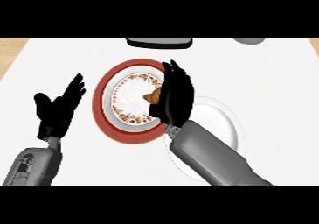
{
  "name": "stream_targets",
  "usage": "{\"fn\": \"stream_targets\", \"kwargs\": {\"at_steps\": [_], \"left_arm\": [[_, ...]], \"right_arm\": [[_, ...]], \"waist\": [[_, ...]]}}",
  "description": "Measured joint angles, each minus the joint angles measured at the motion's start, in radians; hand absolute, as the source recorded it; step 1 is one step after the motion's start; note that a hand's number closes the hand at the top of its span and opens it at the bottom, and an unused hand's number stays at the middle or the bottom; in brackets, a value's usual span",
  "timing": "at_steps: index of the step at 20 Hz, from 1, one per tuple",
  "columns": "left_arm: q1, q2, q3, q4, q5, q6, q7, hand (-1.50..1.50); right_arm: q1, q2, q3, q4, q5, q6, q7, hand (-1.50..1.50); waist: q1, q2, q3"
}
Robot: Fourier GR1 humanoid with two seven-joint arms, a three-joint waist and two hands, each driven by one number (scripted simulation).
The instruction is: Pick the croissant from the plate and place it in the plate
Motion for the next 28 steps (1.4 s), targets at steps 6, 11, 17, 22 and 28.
{"fn": "stream_targets", "kwargs": {"at_steps": [6, 11, 17, 22, 28], "left_arm": [[0.010, 0.005, 0.008, -0.007, 0.000, -0.001, 0.001, 0.00], [0.019, 0.009, 0.014, 0.001, 0.000, -0.006, -0.013, 0.00], [0.012, 0.017, 0.029, 0.001, 0.003, -0.004, -0.005, 0.00], [0.043, 0.020, 0.035, -0.029, 0.005, -0.011, 0.002, 0.00], [0.067, 0.011, 0.049, -0.049, 0.003, -0.012, -0.001, 0.00]], "right_arm": [[-0.052, 0.002, 0.029, -0.074, 0.021, -0.176, -0.070, -1.50], [-0.041, 0.002, 0.000, -0.152, -0.019, -0.293, -0.056, -1.50], [0.030, 0.005, 0.017, -0.260, -0.154, -0.414, -0.058, -1.50], [0.071, 0.008, 0.079, -0.261, -0.181, -0.502, -0.047, -1.50], [0.179, 0.011, 0.103, -0.305, -0.153, -0.554, -0.071, -1.50]], "waist": [[-0.003, -0.003, 0.000], [-0.007, -0.005, 0.000], [-0.018, -0.006, 0.000], [-0.032, -0.006, 0.000], [-0.049, -0.007, 0.000]]}}
